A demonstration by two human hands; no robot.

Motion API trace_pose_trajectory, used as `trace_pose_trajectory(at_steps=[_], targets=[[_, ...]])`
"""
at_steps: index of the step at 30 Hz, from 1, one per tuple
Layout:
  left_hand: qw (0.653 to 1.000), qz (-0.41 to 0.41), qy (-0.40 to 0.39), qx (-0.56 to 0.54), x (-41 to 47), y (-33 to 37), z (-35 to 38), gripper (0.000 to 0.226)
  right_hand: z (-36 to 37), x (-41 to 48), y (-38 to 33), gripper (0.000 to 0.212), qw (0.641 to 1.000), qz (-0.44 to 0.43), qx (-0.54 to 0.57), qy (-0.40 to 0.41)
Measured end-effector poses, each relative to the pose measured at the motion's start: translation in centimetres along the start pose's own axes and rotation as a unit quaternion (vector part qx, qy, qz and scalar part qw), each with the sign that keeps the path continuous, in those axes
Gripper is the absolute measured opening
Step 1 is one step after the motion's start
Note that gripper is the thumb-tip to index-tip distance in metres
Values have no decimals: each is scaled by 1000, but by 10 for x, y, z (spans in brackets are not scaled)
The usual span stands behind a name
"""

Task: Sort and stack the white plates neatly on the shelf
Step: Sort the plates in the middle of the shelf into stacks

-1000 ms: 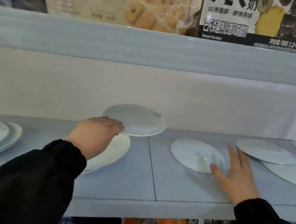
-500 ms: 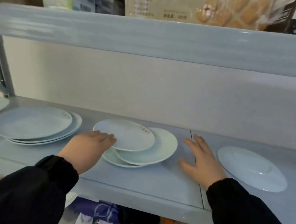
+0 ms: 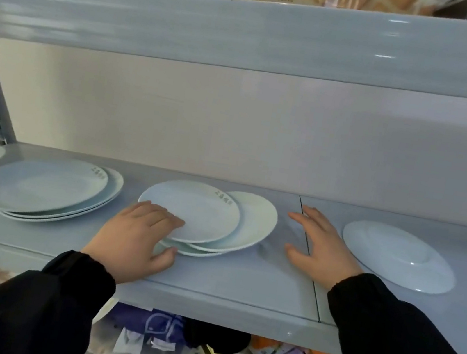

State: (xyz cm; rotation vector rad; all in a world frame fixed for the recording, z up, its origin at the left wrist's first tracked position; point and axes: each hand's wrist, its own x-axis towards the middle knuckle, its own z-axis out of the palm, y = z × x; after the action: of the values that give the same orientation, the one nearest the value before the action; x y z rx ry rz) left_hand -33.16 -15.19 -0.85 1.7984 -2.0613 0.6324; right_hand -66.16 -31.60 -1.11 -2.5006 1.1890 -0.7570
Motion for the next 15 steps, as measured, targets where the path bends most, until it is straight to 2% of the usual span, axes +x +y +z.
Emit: trace_pose_trajectory(at_steps=[3, 7, 15], targets=[[999, 10, 46, -15, 12, 22, -5, 47, -1, -1, -1, 75, 1000, 4, 0, 12], [991, 60, 102, -56, 29, 67, -1, 42, -7, -3, 5, 67, 999, 15, -24, 22], [971, 145, 104, -159, 63, 152, 23, 39, -38, -24, 39, 81, 992, 75, -99, 35]])
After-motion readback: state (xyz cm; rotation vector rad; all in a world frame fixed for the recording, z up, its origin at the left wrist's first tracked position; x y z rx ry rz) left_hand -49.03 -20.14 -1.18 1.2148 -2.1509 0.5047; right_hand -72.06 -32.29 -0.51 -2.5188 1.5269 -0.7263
